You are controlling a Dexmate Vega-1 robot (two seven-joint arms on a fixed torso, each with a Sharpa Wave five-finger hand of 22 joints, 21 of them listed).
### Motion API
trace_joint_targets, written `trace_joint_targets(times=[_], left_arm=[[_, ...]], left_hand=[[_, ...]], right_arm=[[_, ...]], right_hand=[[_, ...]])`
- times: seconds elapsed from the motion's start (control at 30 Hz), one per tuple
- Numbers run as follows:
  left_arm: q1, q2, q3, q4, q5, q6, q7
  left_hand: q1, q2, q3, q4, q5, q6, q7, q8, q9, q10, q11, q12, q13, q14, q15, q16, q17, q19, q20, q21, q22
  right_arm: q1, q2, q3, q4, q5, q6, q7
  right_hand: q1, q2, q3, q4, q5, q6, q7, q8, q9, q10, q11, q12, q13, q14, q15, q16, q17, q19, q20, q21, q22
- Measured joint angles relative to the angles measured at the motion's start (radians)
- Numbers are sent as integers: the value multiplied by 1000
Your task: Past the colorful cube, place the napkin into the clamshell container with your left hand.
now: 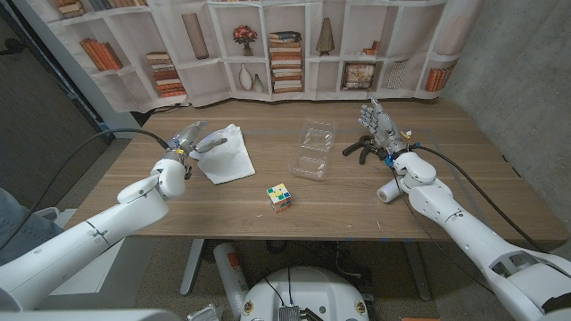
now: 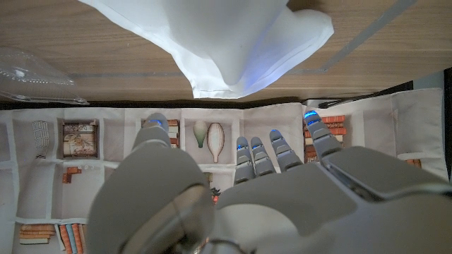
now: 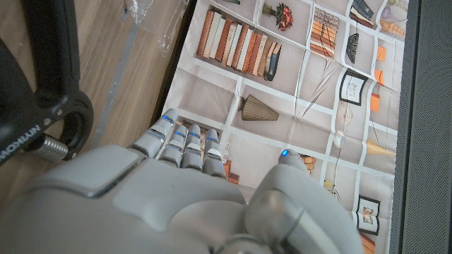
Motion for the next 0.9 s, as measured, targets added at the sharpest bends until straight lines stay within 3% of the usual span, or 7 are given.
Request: trace_joint_targets(times=[0.9], left_arm=[[-42, 7, 52, 9, 13, 51, -39]], left_hand=[[18, 8, 0, -8, 0, 0, 0, 0, 0, 7, 4, 0, 0, 3, -3, 0, 0, 4, 4, -5, 0]], right_arm=[[-1, 7, -3, 4, 0, -2, -2]], right_hand=[[0, 0, -4, -4, 0, 0, 0, 0, 0, 0, 0, 0, 0, 0, 0, 0, 0, 0, 0, 0, 0]])
